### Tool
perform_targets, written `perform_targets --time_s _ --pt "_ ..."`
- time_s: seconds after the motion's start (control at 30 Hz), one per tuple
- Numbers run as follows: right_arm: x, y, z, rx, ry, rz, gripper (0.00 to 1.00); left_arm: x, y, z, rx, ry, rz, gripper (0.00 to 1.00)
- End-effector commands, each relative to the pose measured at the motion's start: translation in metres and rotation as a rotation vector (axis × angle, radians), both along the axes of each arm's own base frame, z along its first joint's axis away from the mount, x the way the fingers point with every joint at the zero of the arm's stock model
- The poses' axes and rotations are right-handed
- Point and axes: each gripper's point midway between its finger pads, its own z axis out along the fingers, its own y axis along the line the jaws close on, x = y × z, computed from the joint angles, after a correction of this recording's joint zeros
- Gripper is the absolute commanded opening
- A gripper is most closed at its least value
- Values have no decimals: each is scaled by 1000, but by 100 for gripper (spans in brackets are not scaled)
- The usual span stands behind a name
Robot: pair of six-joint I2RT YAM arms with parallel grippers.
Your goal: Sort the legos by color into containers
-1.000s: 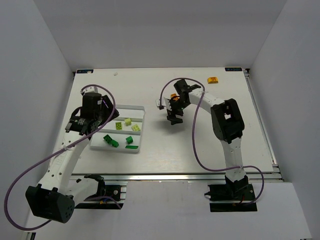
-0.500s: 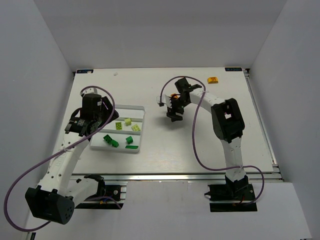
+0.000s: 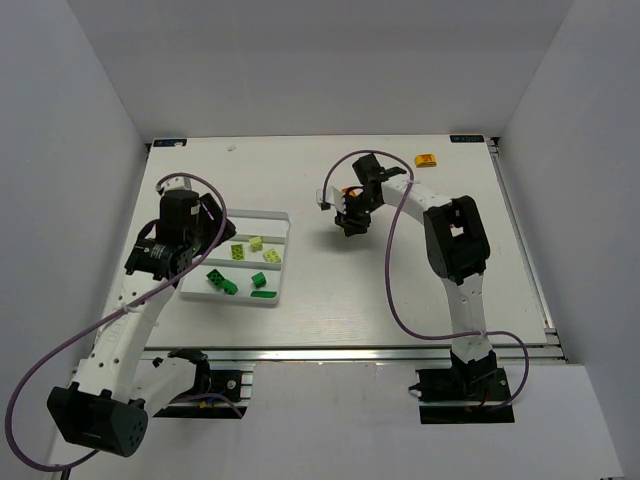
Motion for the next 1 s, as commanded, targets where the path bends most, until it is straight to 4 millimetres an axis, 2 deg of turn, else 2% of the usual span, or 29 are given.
perform_targets --time_s 0.0,0.1,0.2,0.23,0.3,0.33,0.4,0.43,0.47,0.53,0.57,0.63,0.77,0.9,0.97 --pt "-11 0 0 -1 51 18 27 -3 2 19 -20 -71 11 73" --pt "-20 9 16 49 72 41 21 -5 1 30 -35 -126 5 73" --pt "-30 34 58 153 64 84 20 -9 -1 47 -61 -199 -7 73" --pt "-44 52 70 201 85 123 19 -13 0 53 -68 -227 -10 73" --pt "-49 71 95 259 83 134 20 -15 0 60 -79 -264 -12 73" --pt "-64 95 104 296 87 182 20 -19 1 62 -89 -280 -7 73" --pt "-69 116 115 336 108 172 20 -23 2 63 -95 -293 4 73" --pt "-84 134 116 347 118 203 21 -25 3 60 -103 -291 12 73" --pt "-82 147 120 376 93 210 21 -28 4 60 -107 -293 14 73" --pt "-96 168 115 387 119 207 23 -30 2 59 -126 -289 18 74" --pt "-94 177 117 406 96 210 23 -32 2 55 -132 -283 20 73" --pt "-98 189 112 404 103 192 24 -35 0 55 -155 -286 20 73" --pt "-89 209 104 413 72 138 25 -40 0 53 -176 -287 25 74" --pt "-80 226 92 410 56 85 31 -46 -2 53 -182 -278 12 74" --pt "-82 231 90 407 57 84 35 -47 -4 51 -187 -271 3 74"
